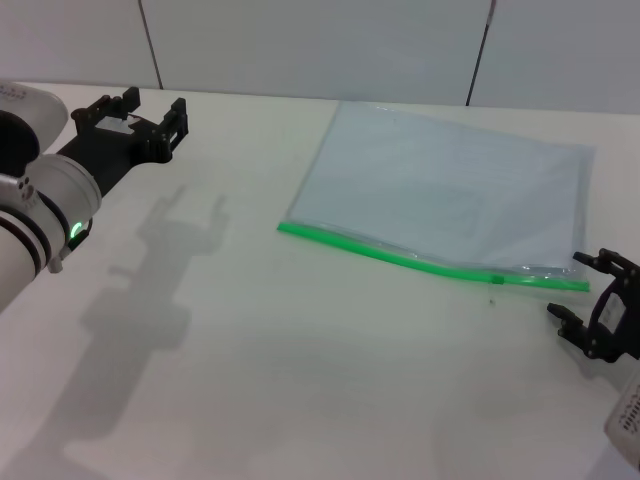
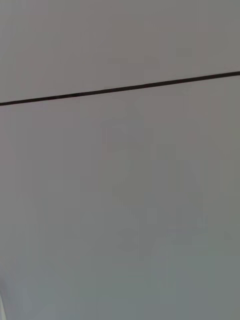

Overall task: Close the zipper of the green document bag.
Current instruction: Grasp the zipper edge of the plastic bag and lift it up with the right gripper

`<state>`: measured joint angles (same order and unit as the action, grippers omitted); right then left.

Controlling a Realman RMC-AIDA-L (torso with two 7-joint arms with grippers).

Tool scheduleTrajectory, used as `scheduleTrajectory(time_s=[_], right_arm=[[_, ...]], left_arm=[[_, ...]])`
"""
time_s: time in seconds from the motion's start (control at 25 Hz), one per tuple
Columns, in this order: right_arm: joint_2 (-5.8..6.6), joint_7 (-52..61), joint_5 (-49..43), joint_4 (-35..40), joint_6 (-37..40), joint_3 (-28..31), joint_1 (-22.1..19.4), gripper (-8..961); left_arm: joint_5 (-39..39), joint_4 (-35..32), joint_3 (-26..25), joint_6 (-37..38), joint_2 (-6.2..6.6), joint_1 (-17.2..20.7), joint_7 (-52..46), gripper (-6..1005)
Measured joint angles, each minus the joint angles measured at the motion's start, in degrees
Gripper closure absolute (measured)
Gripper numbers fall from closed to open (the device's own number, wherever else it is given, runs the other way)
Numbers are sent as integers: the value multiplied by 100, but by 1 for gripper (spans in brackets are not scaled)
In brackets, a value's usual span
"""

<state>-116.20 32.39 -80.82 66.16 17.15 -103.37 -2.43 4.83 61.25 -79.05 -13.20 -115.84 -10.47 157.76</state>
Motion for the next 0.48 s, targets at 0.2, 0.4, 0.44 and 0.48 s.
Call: scheduleTrajectory(time_s=[0.2, 0.4, 0.44, 0.48], right_arm=[[-16, -1, 40, -45, -52, -2, 107, 254], [-17, 1, 46, -104, -170, 1, 209, 254], [-17, 8, 47, -140, -189, 4, 243, 255], [-17, 20, 49, -181, -211, 11, 279, 255]], left_arm=[[0, -5, -11, 7, -9, -6, 0, 414], [0, -4, -14, 16, -16, -31, 0, 414], [0, -5, -14, 16, -17, -31, 0, 414], [0, -8, -14, 18, -17, -34, -1, 414]])
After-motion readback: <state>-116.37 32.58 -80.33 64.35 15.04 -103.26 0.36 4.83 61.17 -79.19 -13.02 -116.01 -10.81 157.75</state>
